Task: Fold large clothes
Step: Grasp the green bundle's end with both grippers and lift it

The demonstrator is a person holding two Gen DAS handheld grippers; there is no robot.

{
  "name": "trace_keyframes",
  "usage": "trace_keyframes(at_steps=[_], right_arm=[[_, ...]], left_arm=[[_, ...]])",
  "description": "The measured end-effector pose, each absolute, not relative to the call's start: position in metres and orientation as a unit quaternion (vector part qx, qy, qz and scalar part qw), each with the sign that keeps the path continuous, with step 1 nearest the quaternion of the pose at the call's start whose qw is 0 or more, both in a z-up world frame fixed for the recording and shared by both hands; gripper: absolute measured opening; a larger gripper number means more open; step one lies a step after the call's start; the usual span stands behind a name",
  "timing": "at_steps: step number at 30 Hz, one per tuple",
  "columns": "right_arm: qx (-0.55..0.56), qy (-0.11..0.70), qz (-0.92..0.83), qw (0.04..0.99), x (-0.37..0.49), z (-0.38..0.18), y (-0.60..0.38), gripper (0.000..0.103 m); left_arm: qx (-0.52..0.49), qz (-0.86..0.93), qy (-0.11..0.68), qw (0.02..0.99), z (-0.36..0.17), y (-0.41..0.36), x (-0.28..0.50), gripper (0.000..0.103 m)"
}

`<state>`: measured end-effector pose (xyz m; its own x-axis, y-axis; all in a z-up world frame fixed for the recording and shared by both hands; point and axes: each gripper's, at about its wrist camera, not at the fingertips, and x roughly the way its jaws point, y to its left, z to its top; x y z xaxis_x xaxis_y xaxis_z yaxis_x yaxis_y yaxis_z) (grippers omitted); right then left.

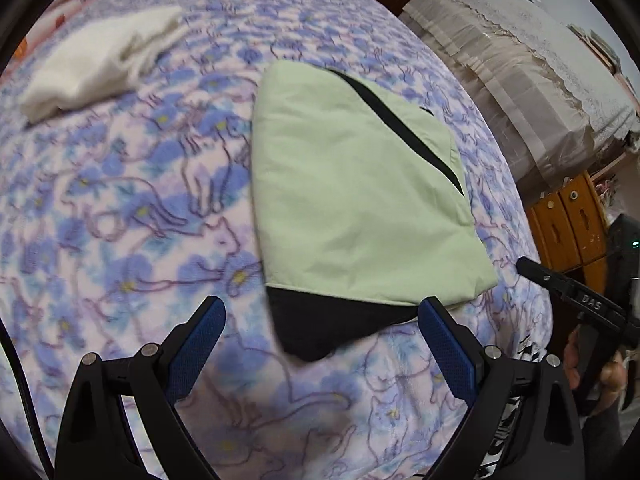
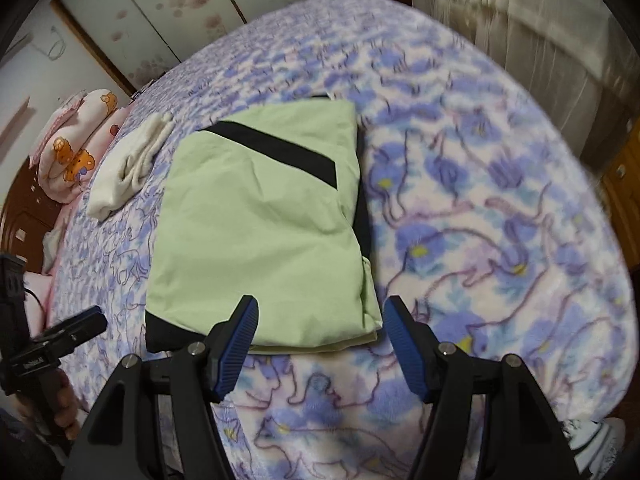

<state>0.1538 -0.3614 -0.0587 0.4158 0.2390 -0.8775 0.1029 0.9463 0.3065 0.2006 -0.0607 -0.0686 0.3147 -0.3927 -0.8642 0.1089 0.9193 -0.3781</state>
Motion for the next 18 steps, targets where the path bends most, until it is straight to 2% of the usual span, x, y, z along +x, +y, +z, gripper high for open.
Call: trace_keyframes(at_steps=[5,18], right_arm=[[0.211,0.551,0.076,0.804,0.175,-0.089,-0.375,0.065],[0.208,0.56,0.121,0.792,0.217,-0.128,-0.381,0.065]], left_arm=[[-0.147,-0.163,0.572,0.79,-0.092,-0.064,0.221,0.096],[-0.168,-0.17,0.588,0.773,-0.133,-0.066,0.259,0.096]])
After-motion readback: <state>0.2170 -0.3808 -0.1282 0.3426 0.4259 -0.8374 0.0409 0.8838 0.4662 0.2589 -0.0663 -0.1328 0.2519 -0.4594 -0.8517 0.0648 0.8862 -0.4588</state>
